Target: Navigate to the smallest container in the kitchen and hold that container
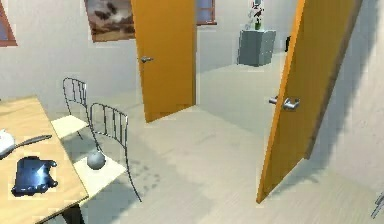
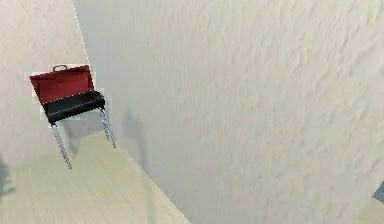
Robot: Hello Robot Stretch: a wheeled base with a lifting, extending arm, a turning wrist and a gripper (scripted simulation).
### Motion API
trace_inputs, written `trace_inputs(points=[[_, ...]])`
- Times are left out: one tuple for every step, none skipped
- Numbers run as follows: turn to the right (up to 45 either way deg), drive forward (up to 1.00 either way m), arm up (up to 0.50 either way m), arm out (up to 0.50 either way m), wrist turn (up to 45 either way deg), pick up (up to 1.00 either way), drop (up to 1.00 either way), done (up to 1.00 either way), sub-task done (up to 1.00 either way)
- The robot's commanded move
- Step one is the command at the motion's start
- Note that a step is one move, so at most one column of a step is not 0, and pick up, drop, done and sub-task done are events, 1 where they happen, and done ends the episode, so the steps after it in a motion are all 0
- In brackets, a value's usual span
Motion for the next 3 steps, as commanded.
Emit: trace_inputs(points=[[-3.0, 0.00, 0.00, 0.00, 0.0, 0.00, 0.00, 0.00, 0.00], [0.0, 1.00, 0.00, 0.00, 0.0, 0.00, 0.00, 0.00, 0.00], [-3.0, 0.00, 0.00, 0.00, 0.0, 0.00, 0.00, 0.00, 0.00]])
